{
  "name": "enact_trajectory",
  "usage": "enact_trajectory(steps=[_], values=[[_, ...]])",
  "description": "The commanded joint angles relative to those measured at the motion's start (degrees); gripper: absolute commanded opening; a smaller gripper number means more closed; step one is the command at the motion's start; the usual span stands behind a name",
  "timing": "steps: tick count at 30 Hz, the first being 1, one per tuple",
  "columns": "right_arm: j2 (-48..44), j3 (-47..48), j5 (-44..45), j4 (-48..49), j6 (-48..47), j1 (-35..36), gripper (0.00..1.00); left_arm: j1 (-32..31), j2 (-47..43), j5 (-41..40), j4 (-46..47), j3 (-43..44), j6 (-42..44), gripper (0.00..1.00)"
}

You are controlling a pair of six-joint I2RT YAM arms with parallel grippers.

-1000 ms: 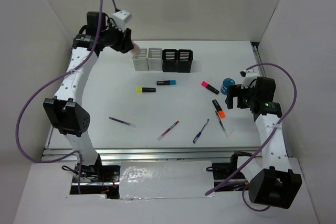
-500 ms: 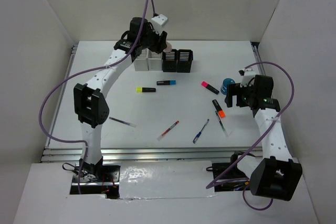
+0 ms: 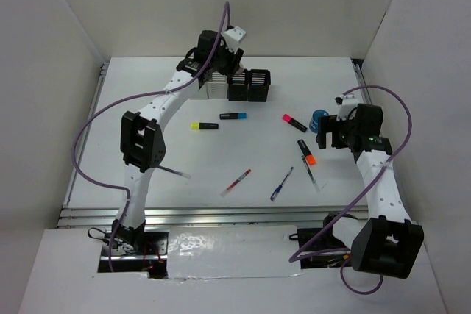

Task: Sort the stationery into containers
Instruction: Place the pen in the storage box.

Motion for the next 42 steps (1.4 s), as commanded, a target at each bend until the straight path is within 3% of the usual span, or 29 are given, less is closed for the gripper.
enact_trajectory(steps=[1,23,26,32,42], values=[[0.31,1.63,0.73,2.84,-0.64,-0.18,0.99,-0.38,1.03,-1.32,3.88,3.50,1.25,0.11],[4.18,2.95,0.21,5.12,1.03,-0.27,0.98,-1.44,5.51,-2.90,4.41,3.41,3.01,0.20],[4.36,2.86,0.38,5.12,0.95,-0.18,0.98,-1.70,6.13,-3.34,4.76,3.50,3.01,0.26],[4.44,2.51,0.56,5.47,1.03,-0.18,0.99,-2.05,6.74,-4.13,5.46,3.59,3.18,0.48],[5.41,3.21,0.30,6.00,2.26,-0.18,0.99,-2.67,7.89,-5.54,7.75,4.82,4.85,0.61]])
